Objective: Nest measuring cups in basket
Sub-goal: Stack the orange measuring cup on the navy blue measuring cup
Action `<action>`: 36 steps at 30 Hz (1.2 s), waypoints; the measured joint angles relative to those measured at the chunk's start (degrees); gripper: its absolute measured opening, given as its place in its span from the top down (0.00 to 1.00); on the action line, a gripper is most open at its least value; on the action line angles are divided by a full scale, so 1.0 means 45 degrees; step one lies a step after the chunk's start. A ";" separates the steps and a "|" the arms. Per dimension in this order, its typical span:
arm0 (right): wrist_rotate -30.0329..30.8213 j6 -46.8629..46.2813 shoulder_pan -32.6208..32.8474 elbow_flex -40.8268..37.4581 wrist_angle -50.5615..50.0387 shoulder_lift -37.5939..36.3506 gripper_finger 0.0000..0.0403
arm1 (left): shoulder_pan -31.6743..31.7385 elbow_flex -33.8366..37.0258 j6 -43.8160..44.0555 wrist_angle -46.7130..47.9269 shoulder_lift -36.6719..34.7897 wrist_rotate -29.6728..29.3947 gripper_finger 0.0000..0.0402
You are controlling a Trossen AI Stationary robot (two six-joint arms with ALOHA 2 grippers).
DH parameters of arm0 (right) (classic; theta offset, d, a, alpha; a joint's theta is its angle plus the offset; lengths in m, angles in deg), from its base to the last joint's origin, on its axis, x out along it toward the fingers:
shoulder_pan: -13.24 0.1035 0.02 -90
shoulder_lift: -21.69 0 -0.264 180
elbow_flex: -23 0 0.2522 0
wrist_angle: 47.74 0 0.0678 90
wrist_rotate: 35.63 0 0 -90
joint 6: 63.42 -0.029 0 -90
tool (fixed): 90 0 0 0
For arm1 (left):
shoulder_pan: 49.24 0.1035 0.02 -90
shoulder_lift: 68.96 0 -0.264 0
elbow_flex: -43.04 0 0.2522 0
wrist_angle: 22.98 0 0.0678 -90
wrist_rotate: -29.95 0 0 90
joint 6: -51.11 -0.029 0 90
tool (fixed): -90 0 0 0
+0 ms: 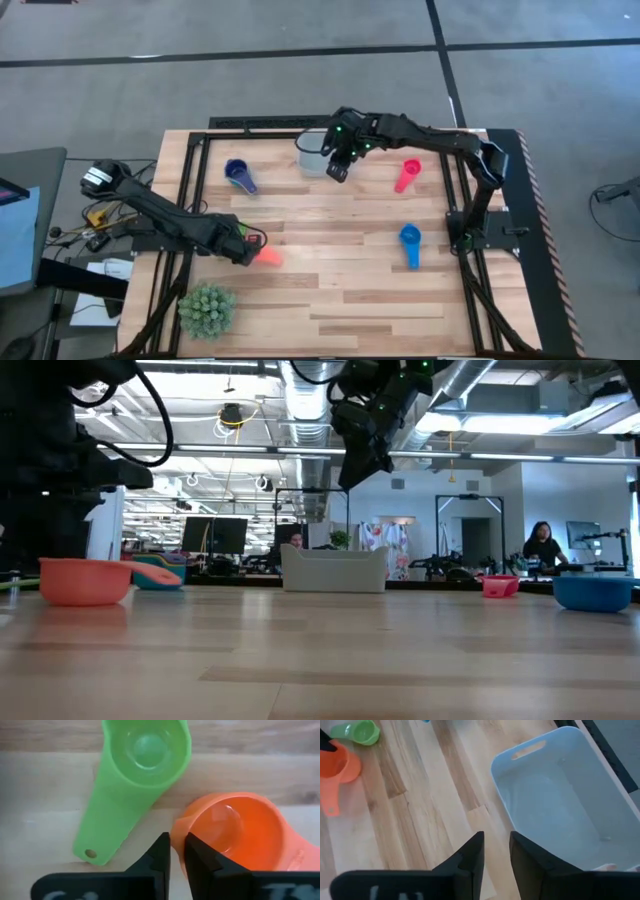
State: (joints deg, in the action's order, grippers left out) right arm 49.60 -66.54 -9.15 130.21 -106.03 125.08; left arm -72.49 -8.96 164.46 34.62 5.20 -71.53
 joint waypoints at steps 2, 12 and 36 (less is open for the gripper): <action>-0.0075 -0.0003 -0.0120 0.0000 -0.0008 0.0000 0.72 | 0.0131 -0.0124 -0.0735 -0.0052 -0.0088 0.0277 0.92; -0.0375 -0.0272 -0.0188 0.0000 -0.0553 0.0000 0.73 | 0.2964 -0.1895 -0.6837 0.1923 -0.1026 0.0779 0.99; -0.0342 -0.1362 0.0385 -0.0001 -0.1434 0.0000 0.73 | 1.6302 -0.4140 -2.0479 0.3212 -0.1593 0.1390 1.00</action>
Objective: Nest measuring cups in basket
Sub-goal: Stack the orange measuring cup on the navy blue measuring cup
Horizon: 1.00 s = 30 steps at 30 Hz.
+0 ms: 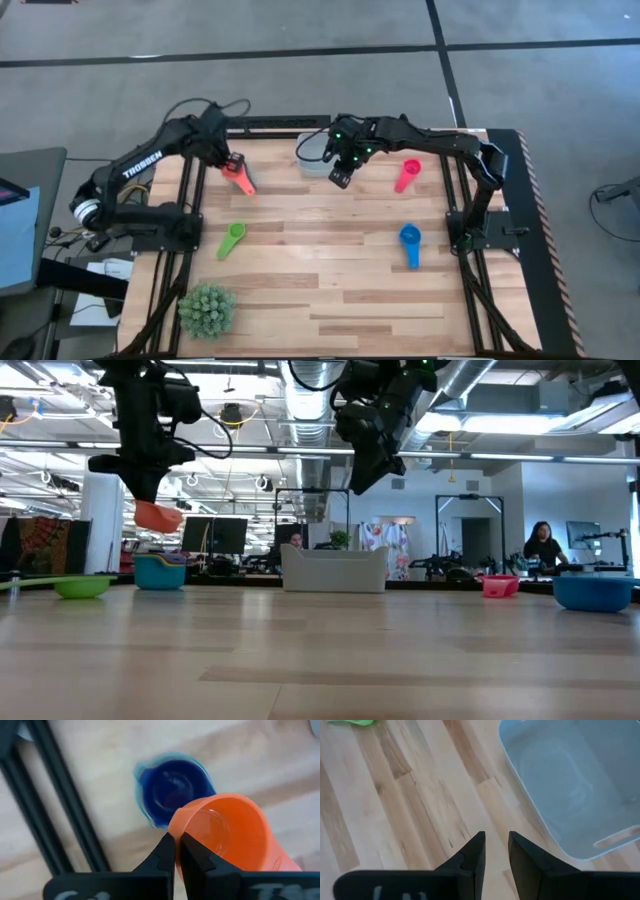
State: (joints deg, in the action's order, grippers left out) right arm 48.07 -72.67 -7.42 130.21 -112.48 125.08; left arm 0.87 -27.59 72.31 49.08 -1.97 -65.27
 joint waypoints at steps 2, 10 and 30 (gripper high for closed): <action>0.0000 -0.0179 0.0013 0.0001 0.0005 0.0000 0.73 | 0.0538 -0.0007 -0.0556 -0.0321 0.0114 0.0008 1.00; 0.0025 -0.0654 -0.0001 -0.0001 0.0141 0.0000 0.73 | 0.1339 -0.0007 -0.1696 -0.1205 0.1706 0.0110 1.00; 0.0073 -0.0892 -0.0493 0.0001 0.0000 0.0000 0.72 | 0.1329 -0.0585 -0.0940 -0.0360 0.2234 -0.0018 0.66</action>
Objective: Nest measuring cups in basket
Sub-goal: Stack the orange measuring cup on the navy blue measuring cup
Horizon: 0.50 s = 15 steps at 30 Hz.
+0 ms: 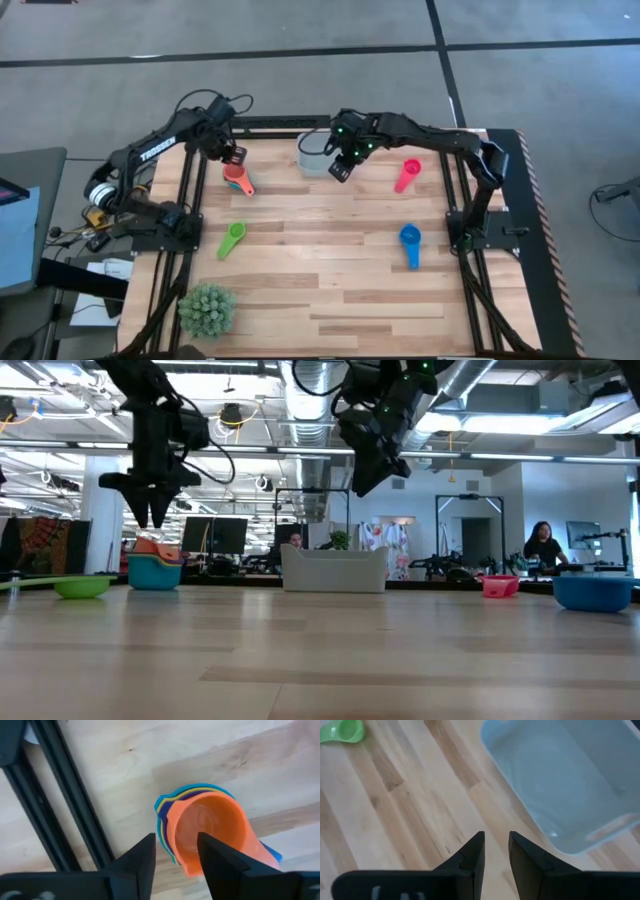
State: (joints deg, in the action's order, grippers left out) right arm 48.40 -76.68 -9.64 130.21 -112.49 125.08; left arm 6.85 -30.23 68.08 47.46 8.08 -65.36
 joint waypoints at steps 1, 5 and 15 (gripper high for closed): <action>0.0000 -0.0001 -0.0084 0.0000 -0.0073 0.0000 0.72 | 0.0000 0.0006 0.0013 -0.0020 -0.0212 -0.0030 0.65; 0.0000 -0.0100 -0.0384 -0.0003 -0.0262 0.0000 0.72 | -0.0220 0.0648 0.0379 -0.0480 -0.0657 -0.0915 0.65; 0.0000 -0.1005 -0.0060 -0.0003 -0.0188 0.0000 0.72 | -0.0919 0.2690 0.1660 -0.1538 -0.0647 -0.0829 0.72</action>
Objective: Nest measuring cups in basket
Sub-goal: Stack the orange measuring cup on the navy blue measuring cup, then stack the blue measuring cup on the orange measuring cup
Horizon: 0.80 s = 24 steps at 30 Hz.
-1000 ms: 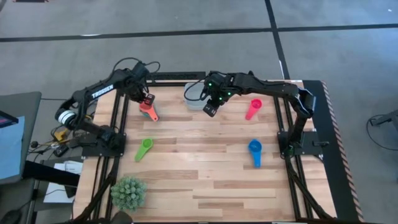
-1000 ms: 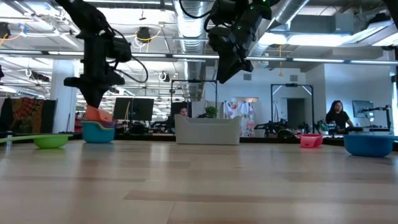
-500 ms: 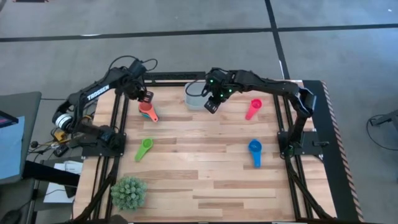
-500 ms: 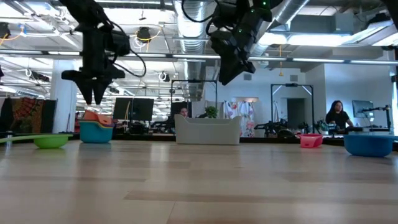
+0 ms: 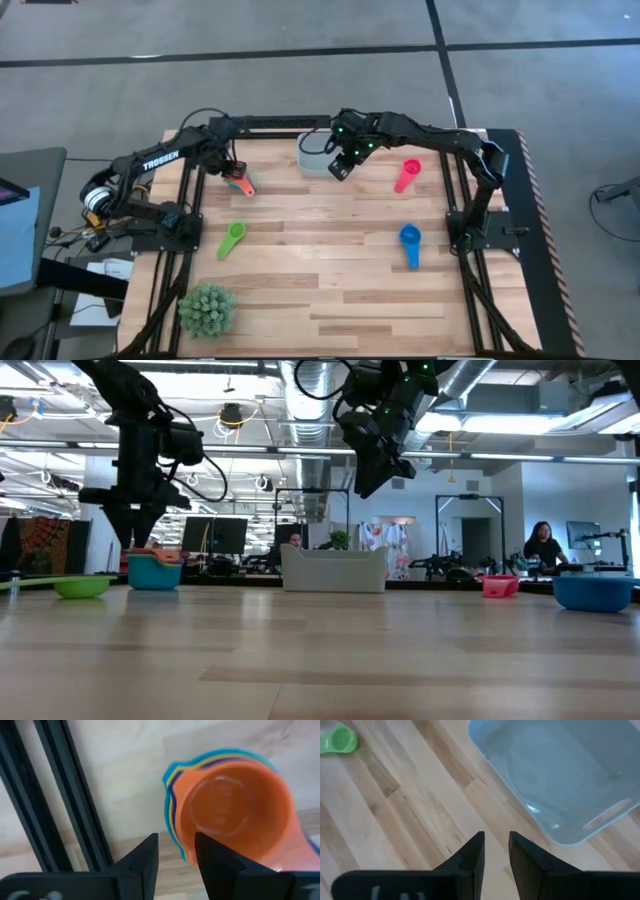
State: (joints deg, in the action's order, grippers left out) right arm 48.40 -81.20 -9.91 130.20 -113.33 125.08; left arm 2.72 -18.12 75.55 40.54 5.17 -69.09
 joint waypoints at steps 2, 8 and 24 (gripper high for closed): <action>0.0000 -0.0079 0.0117 0.0003 0.0003 0.0000 0.72 | -0.0136 0.0177 0.0084 -0.0002 0.0000 0.0084 0.73; 0.0000 -0.0659 0.0386 0.0003 -0.0013 0.0000 0.72 | -0.0340 -0.0245 -0.0064 -0.0055 -0.0171 0.0260 0.76; -0.0680 -0.2035 0.1702 -0.2258 -0.2139 -0.1526 0.72 | -0.0592 -0.1073 -0.1972 -0.1954 -0.3639 0.1781 0.77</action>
State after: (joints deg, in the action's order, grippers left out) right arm 45.34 -90.36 -2.25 120.04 -122.96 118.21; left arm 0.05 -22.95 66.67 31.75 -11.21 -61.07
